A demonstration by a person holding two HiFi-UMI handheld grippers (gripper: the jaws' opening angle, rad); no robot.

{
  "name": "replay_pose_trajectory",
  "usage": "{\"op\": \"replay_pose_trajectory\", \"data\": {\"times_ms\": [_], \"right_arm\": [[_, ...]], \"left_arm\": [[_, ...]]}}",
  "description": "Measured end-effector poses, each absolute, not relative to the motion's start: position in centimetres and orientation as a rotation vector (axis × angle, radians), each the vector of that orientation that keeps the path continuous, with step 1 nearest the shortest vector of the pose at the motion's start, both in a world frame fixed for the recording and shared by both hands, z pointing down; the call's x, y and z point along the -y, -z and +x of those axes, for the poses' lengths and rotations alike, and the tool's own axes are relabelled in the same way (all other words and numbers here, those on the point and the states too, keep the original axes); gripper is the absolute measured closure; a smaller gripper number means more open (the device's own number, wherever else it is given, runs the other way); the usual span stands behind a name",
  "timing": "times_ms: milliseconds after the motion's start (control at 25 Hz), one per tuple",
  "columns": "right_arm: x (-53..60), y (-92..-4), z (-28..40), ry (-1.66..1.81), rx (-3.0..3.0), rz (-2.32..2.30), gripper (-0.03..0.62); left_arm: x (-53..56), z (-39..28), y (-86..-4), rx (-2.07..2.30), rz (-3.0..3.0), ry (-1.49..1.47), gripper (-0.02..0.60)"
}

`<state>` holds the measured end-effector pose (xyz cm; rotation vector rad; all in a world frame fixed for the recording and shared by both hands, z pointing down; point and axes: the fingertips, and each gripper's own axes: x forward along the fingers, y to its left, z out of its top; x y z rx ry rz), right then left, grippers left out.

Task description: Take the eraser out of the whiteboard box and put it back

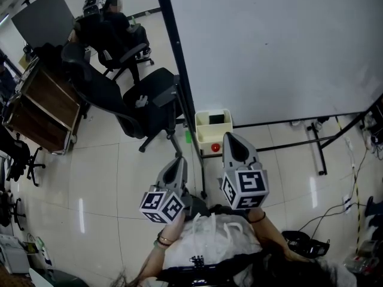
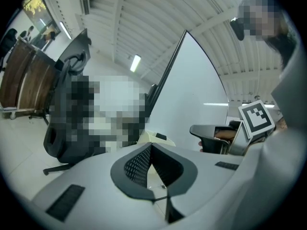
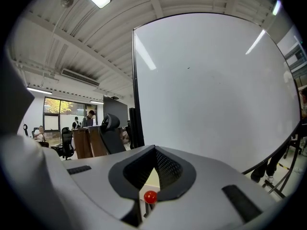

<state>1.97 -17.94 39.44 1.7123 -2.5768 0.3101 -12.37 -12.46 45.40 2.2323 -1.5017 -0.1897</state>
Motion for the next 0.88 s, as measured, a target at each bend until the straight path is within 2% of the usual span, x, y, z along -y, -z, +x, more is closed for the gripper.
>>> {"op": "replay_pose_trajectory", "data": {"times_ms": [880], "right_arm": [[17.9,-39.7,2.1,-0.324,2.575,1.698,0.594]], "left_arm": [[12.3,-12.1,-45.3,1.501,2.239,0.185,0.597]]}}
